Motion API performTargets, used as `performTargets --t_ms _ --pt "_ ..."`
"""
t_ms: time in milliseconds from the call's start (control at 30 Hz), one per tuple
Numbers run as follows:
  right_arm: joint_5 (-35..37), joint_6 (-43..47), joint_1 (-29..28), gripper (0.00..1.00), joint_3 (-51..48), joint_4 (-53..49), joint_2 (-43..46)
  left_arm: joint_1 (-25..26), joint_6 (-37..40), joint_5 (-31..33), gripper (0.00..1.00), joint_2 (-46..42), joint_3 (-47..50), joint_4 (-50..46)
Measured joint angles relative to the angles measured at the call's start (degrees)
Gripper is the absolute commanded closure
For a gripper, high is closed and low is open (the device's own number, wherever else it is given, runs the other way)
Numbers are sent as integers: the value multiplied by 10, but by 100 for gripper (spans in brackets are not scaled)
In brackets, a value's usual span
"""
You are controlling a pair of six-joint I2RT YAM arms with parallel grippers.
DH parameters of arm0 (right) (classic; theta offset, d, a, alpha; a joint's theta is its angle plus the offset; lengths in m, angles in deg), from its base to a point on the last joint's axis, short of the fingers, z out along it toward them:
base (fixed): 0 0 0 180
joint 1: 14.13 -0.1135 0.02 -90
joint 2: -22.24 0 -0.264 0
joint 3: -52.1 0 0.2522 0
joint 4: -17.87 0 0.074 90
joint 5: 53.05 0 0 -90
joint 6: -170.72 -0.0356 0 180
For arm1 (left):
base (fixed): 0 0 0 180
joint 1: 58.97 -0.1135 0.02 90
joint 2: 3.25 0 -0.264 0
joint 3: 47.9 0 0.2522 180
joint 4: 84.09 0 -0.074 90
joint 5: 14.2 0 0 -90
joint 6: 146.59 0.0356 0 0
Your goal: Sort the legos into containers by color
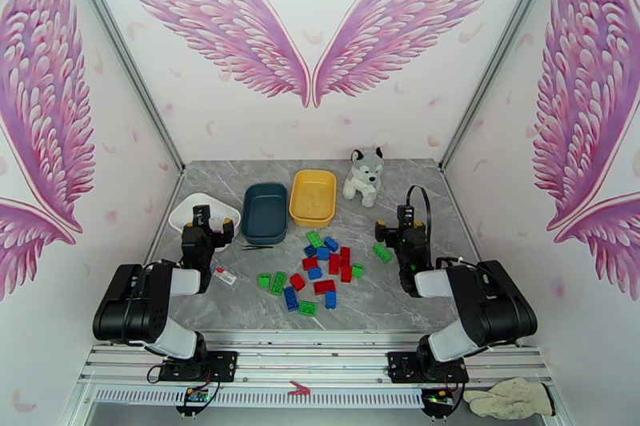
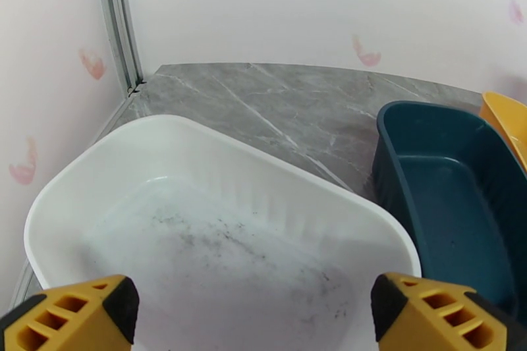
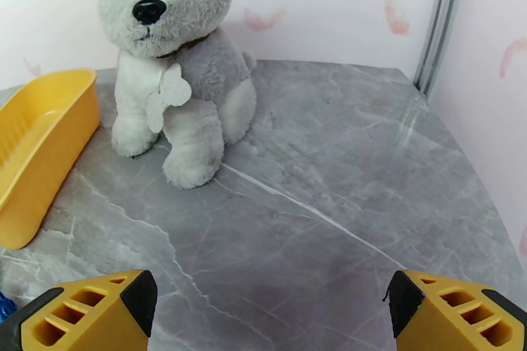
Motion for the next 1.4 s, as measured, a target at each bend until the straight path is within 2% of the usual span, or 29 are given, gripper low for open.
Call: performTargets --t_ms 233,367,600,767,900,967,1033,1067,1167,1233,1400 --pt "22 -5 0 1 -11 18 6 6 2 11 1 -19 12 4" --pt "33 -7 0 1 -23 30 8 29 14 44 1 -91 14 -21" --pt "38 -4 -1 1 -24 28 15 101 28 118 1 -248 25 -65" --pt "89 -24 -51 1 22 -141 165 113 -31 153 1 -375 24 -144" --pt "95 -114 -57 1 81 -256 269 124 -76 144 1 -437 -1 -221" --pt "91 -170 -57 1 123 -330 290 149 -119 179 1 -447 -15 -235" --pt "70 -222 -57 1 172 -413 305 181 -212 243 1 -451 -50 -310" --pt "54 -241 -57 1 192 -446 315 188 -245 254 1 -451 -68 -344" --pt "-25 -273 -57 1 213 -496 367 194 -318 238 1 -457 -111 -411" --pt "-72 -284 -57 1 219 -536 392 196 -343 200 1 -473 -119 -430" --pt "-141 -286 -57 1 236 -621 379 199 -341 80 1 -496 -119 -436"
